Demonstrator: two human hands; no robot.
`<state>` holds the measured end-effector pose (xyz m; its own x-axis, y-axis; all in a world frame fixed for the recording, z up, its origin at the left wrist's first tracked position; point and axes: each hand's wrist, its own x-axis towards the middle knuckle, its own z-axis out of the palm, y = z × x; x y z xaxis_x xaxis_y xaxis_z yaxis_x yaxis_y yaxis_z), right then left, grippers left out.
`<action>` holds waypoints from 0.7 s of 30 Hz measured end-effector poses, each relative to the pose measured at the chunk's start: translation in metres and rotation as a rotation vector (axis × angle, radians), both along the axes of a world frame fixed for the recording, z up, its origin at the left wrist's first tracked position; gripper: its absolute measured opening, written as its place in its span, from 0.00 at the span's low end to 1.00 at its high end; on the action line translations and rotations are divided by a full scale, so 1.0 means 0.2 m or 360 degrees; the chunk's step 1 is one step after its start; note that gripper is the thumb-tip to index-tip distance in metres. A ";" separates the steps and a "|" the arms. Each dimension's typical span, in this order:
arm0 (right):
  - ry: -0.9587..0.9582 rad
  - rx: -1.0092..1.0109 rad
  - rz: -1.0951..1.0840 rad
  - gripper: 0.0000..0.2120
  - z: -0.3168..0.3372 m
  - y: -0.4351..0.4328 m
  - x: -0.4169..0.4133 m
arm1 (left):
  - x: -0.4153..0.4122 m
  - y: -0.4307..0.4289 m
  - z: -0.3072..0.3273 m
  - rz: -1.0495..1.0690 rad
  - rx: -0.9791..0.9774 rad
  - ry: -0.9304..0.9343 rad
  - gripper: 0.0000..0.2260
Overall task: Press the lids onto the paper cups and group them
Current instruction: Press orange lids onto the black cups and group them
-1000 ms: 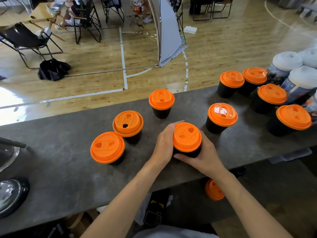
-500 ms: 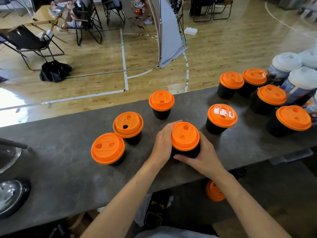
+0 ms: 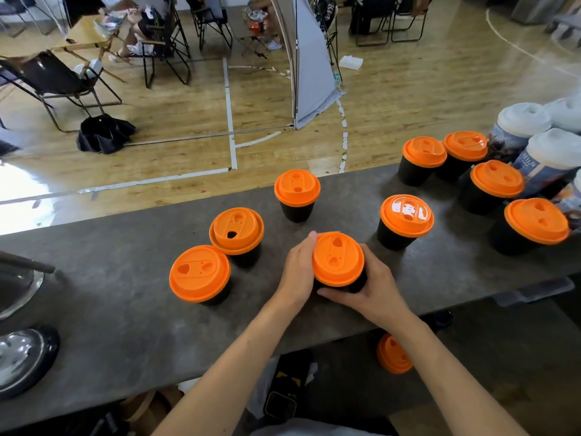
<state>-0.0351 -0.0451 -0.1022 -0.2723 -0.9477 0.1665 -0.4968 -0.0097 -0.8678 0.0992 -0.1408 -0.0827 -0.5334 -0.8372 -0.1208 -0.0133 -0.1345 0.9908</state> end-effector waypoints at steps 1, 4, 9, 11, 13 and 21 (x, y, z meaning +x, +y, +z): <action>0.0009 -0.0004 -0.0009 0.40 0.00 0.00 0.00 | 0.00 0.02 -0.01 0.0087 -0.0011 0.0006 0.22; 0.0032 0.0005 -0.0017 0.40 0.00 0.00 0.01 | 0.00 0.09 -0.05 0.0331 -0.0133 0.0005 0.22; 0.0046 0.0017 0.0001 0.40 0.00 0.01 0.01 | 0.01 0.04 -0.06 0.0212 -0.0082 -0.0001 0.23; 0.0045 0.0007 -0.0002 0.40 0.00 0.01 0.01 | 0.02 0.00 -0.04 0.0065 -0.0040 0.0020 0.26; 0.0056 0.0004 -0.0007 0.40 0.00 0.01 0.01 | 0.02 -0.02 -0.04 0.0014 -0.0075 0.0018 0.29; 0.0093 0.0050 -0.0043 0.37 0.00 0.01 0.02 | -0.01 0.12 -0.07 0.0433 -0.0135 0.0038 0.23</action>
<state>-0.0317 -0.0440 -0.1029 -0.2887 -0.9451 0.1530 -0.5461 0.0312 -0.8371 0.0979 -0.1166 -0.0976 -0.2894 -0.9566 -0.0342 0.0354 -0.0463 0.9983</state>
